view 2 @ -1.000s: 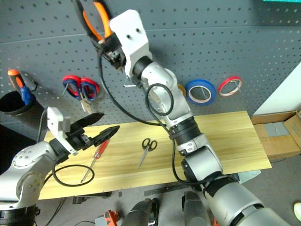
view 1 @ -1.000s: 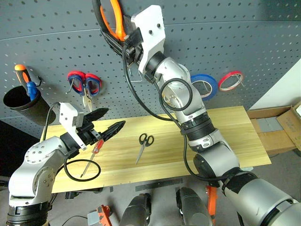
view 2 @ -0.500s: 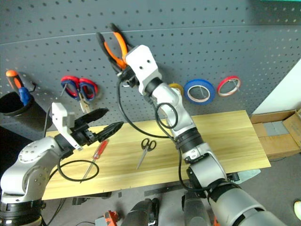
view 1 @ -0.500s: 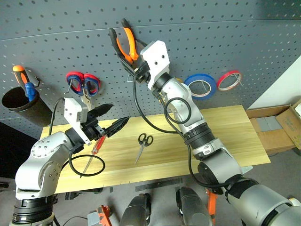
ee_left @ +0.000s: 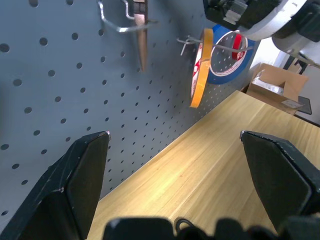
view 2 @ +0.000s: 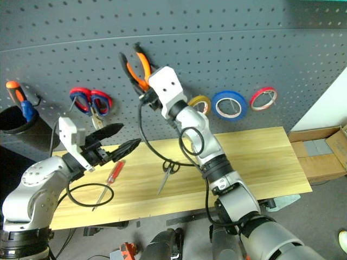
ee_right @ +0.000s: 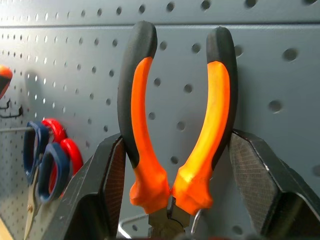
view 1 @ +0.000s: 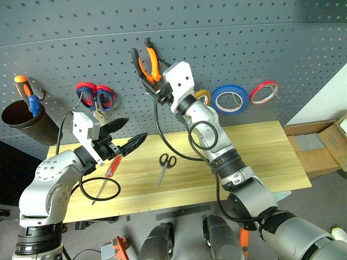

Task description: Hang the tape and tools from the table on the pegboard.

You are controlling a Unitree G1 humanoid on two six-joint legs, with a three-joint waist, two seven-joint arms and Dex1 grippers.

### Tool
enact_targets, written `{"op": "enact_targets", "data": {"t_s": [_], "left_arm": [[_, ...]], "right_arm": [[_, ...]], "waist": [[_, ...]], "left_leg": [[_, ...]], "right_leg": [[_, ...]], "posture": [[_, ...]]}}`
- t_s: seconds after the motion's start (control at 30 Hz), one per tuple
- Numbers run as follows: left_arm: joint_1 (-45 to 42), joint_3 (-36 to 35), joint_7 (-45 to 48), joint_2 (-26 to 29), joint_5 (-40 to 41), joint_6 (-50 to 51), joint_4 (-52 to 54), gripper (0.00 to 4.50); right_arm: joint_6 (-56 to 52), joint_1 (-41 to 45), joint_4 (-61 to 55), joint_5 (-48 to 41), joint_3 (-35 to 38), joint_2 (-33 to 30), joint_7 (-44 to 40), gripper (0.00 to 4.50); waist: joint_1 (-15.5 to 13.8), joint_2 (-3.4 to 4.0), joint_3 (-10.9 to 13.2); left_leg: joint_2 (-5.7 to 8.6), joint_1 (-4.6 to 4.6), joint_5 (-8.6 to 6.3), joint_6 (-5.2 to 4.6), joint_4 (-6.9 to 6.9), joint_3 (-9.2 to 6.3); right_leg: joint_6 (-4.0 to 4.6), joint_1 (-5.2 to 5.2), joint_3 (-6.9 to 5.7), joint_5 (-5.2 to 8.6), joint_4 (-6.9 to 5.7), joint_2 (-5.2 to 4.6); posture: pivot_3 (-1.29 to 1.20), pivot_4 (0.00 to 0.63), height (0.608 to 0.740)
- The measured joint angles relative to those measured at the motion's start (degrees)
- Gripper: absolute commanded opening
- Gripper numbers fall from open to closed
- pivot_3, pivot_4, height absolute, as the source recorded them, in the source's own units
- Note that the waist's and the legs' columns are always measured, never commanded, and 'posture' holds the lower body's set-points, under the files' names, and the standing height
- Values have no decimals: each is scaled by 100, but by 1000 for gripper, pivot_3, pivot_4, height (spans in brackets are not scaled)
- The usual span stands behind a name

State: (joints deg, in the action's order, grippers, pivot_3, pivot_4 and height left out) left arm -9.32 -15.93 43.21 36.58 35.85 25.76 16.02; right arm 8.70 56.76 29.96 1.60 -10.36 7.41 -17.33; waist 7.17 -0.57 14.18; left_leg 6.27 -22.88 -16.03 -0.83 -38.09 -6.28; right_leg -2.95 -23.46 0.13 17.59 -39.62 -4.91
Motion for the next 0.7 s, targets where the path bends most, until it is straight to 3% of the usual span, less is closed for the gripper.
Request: {"op": "enact_targets", "data": {"t_s": [0.03, 0.2, 0.43, 0.7], "left_arm": [[0, 0, 0, -10, -8, -3, -1, 4500], [5, 2, -3, -40, -59, -11, -6, 4500], [22, 35, -100, -128, -141, -16, -6, 4500], [270, 207, -231, -153, -411, -2, 5, 4500]], "right_arm": [[-90, -35, -6, 2, -2, 1, 0, 2741], [-422, -179, -293, 5, -24, -24, -18, 4373], [-1602, -288, -1568, -165, 11, -442, -274, 4443], [-4414, -731, -4006, -2184, 534, -2108, -2031, 4443]], "waist": [[4, 0, 0], [43, 0, 0], [23, 0, 0], [-65, -3, 2]], "left_leg": [[0, 0, 0, 0, 0, 0], [0, 0, 0, 0, 0, 1], [1, -1, 0, 0, -14, 1], [0, -4, -1, -2, 2, 5]], "right_leg": [[0, 0, 0, 0, 0, 0], [0, 0, 3, 0, -1, 0], [0, 0, 9, 0, -17, 0], [0, -1, 15, 0, 4, 0]], "posture": [[-101, 256, 740], [-101, 257, 740], [-106, 265, 740], [-118, 273, 740]]}}
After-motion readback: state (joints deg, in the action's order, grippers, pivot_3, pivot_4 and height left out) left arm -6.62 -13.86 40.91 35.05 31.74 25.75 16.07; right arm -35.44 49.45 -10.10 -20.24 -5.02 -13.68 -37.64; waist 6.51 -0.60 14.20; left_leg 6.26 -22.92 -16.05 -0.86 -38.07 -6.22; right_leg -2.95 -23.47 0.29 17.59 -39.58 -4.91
